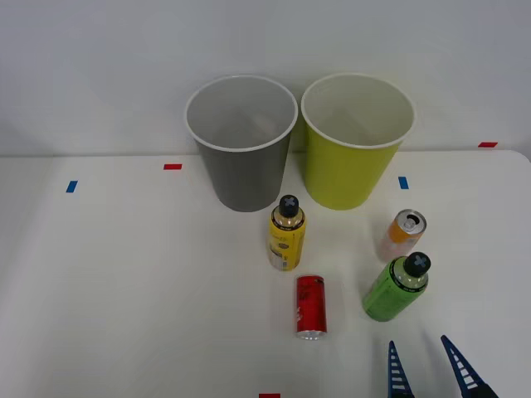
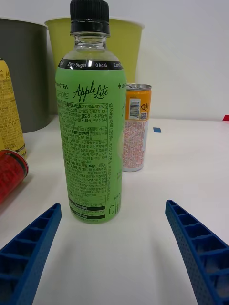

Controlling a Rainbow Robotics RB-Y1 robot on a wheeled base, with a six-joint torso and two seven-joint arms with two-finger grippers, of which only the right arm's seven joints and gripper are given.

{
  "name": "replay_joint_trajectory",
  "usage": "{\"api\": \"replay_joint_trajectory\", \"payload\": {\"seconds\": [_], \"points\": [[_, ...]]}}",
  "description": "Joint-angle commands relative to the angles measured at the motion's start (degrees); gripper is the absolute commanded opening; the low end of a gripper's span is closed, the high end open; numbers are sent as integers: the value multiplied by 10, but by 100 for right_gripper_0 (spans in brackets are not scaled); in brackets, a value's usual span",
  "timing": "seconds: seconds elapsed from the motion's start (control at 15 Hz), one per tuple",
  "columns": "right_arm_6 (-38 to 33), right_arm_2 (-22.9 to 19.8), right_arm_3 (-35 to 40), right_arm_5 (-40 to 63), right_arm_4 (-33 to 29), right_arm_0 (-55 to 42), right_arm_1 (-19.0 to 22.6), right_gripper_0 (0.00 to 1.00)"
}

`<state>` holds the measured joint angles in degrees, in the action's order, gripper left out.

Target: Put cans in the gray bin, plastic bottles in the light green bin

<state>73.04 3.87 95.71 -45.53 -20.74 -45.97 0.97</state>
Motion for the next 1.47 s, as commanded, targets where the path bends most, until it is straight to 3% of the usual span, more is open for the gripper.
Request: {"api": "replay_joint_trajectory", "payload": {"seconds": [0.07,0.47,0.6,1.47], "points": [[-2,8,1,-4,1,18,6,80],[9,74,2,-13,95,37,91,84],[10,87,2,-17,142,51,113,100],[54,123,1,9,215,136,185,100]]}}
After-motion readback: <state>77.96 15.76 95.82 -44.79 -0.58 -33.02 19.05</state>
